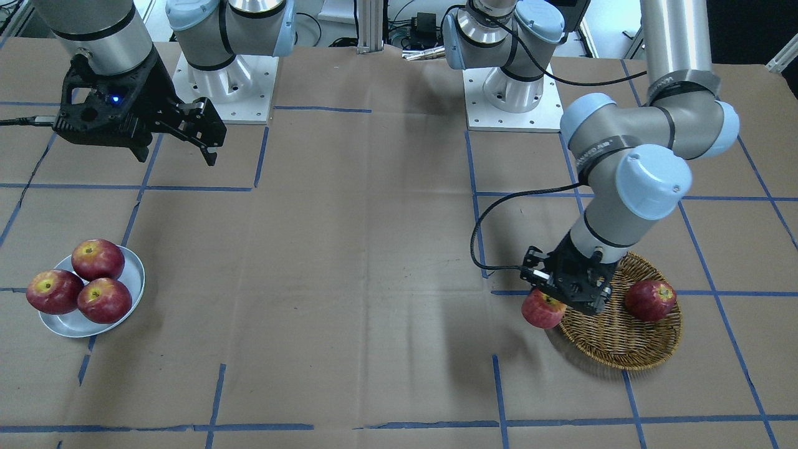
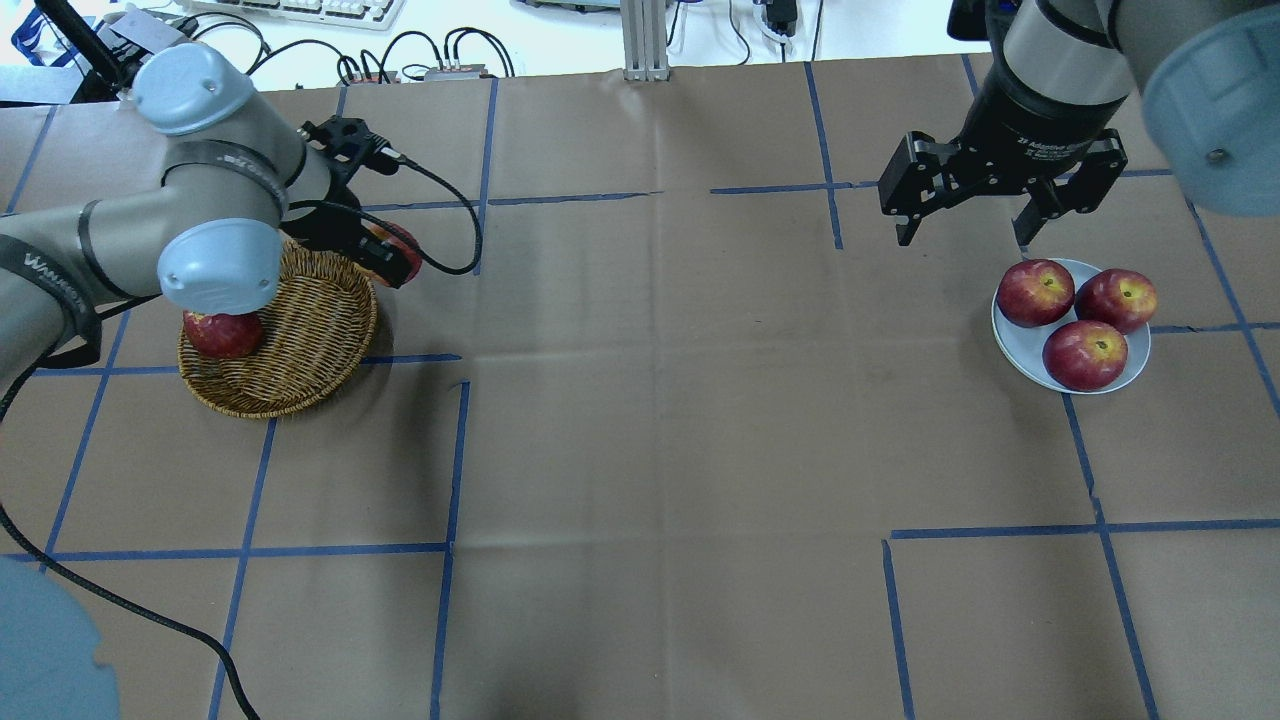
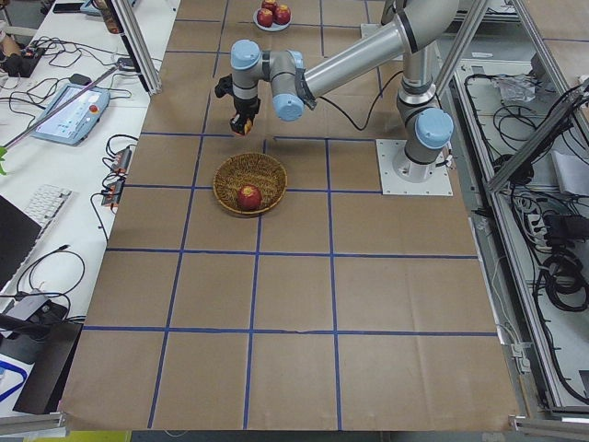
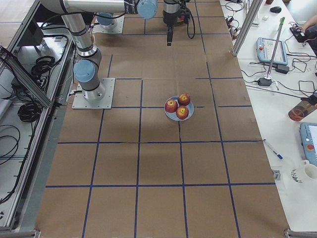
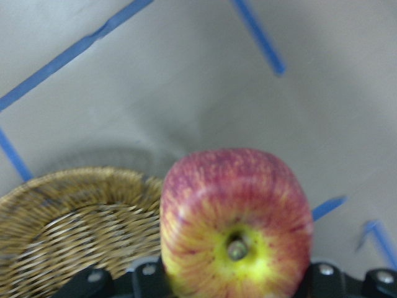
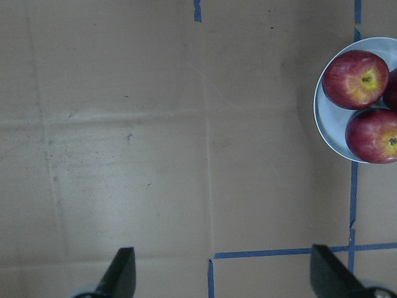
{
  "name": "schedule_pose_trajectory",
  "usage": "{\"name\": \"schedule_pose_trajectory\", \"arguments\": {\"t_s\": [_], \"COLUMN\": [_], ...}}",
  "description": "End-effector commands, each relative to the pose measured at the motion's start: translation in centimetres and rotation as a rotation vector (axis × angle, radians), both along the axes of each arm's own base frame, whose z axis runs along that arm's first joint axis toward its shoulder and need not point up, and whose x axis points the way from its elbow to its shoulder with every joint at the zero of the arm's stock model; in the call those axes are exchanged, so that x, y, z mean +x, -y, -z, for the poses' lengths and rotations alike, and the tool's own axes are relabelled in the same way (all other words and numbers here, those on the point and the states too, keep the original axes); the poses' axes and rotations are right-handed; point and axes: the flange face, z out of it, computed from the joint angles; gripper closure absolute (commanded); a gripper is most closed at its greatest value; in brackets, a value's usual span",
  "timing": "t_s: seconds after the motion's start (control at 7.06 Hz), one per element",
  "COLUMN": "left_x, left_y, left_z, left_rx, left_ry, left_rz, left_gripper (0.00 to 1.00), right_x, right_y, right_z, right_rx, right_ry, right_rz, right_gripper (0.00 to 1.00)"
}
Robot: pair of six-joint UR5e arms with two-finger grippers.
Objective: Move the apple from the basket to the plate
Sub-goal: 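Carry the apple with the left gripper toward the table center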
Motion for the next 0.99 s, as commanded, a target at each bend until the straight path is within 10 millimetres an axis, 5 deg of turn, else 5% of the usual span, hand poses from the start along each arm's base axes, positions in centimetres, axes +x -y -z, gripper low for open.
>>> {"name": "schedule_pose_trajectory", "arguments": {"t_s": [0.0,0.14,0.42,0.85], "left_x": [-10.5,-14.3,-21.1,-22.6], "left_y": [-2.1,-3.3,-4.7,-5.2], "left_z": [0.9,1.2,5.2,7.7], "left_rx": [0.024,0.02,0.008,0.039], "left_ry": [-0.033,-0.049,-0.067,-0.06], "left_rz": [-0.149,-0.198,-0.223,-0.203], "left_gripper": [0.6,0.61,0.61,0.58], "right_x": [0.1,0.1,0.1,0.1], "right_y": [-0.1,-0.2,-0.2,-0.2], "right_z": [0.1,0.2,0.2,0.2], "right_rx": [0.003,0.002,0.002,0.002], "right_ry": [0.002,0.0,0.0,0.0], "right_rz": [0.0,0.0,0.0,0.0], "right_gripper": [0.0,0.0,0.0,0.0]}}
